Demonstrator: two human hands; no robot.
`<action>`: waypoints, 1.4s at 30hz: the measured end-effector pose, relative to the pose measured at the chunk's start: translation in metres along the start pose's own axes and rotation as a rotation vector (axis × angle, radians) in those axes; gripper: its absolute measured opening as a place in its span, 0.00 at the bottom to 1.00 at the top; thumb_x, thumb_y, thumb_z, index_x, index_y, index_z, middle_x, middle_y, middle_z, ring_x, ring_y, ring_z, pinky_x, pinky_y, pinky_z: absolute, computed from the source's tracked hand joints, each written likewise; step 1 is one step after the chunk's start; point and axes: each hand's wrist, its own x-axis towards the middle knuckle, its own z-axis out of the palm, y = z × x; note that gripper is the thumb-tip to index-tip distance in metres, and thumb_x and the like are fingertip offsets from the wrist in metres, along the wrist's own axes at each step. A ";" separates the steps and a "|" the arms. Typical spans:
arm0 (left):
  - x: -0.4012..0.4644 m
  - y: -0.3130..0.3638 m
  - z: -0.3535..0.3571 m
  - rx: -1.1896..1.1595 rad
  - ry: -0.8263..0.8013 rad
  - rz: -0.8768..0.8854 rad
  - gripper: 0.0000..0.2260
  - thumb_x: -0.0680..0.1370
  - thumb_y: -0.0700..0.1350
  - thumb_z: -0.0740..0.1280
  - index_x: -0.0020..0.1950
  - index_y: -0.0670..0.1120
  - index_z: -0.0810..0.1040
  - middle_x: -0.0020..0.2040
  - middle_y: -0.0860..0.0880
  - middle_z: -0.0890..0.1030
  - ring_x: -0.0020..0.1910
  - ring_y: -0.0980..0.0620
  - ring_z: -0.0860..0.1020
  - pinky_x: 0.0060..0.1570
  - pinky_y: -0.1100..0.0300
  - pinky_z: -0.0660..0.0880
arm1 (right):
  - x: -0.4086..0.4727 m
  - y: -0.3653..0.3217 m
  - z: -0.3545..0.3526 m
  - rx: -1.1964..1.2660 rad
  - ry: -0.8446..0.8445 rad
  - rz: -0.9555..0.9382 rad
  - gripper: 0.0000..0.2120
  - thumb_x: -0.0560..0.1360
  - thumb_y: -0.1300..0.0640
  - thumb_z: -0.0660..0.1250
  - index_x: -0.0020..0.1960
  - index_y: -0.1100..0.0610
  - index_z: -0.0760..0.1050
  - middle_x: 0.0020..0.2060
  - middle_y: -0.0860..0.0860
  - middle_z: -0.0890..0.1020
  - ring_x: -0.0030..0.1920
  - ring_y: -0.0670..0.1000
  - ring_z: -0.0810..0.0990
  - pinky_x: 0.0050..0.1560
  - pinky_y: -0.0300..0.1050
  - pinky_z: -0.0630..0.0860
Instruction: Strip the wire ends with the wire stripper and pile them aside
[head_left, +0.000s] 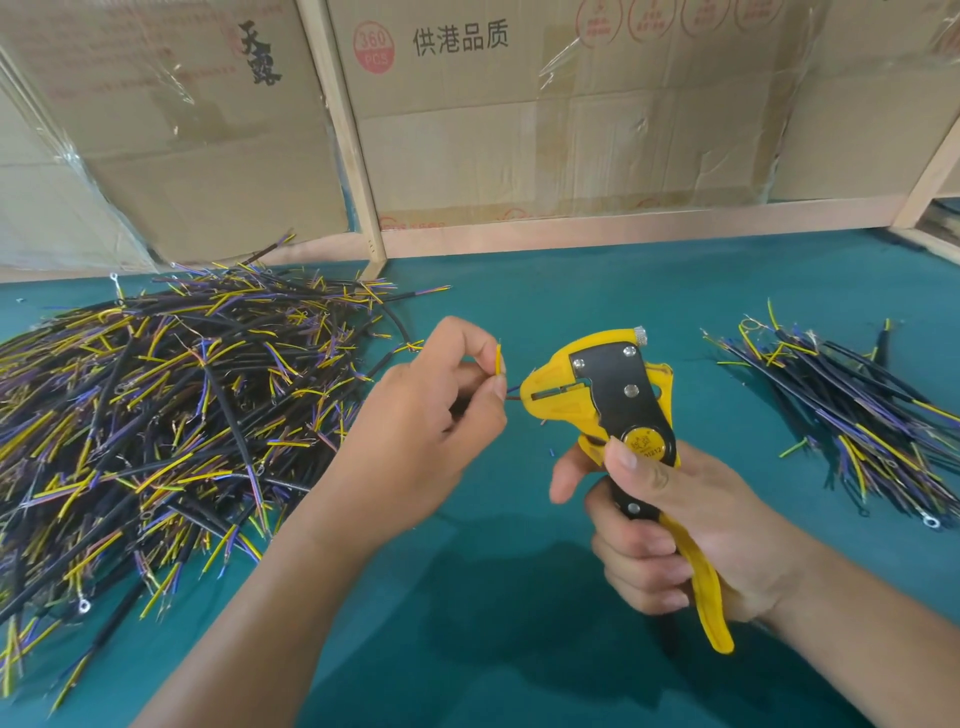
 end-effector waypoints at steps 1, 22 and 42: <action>0.000 0.000 -0.002 -0.025 -0.003 -0.003 0.03 0.79 0.52 0.58 0.49 0.54 0.66 0.28 0.51 0.67 0.26 0.53 0.59 0.27 0.62 0.58 | 0.000 -0.001 -0.001 -0.003 -0.011 -0.003 0.23 0.72 0.39 0.75 0.53 0.58 0.81 0.24 0.47 0.67 0.21 0.45 0.64 0.25 0.37 0.66; -0.002 -0.005 -0.015 -0.080 -0.047 -0.028 0.03 0.79 0.51 0.59 0.50 0.54 0.66 0.27 0.56 0.64 0.26 0.54 0.58 0.28 0.61 0.62 | 0.000 -0.012 -0.019 -0.138 0.230 -0.135 0.20 0.71 0.47 0.78 0.55 0.58 0.81 0.53 0.67 0.83 0.54 0.70 0.82 0.55 0.63 0.80; -0.008 0.017 0.002 -0.289 -0.488 -0.239 0.03 0.79 0.45 0.60 0.47 0.52 0.69 0.26 0.52 0.71 0.26 0.53 0.62 0.27 0.63 0.62 | 0.001 -0.012 -0.003 -0.525 0.328 -0.220 0.25 0.67 0.36 0.75 0.44 0.59 0.79 0.34 0.54 0.82 0.39 0.55 0.82 0.50 0.51 0.80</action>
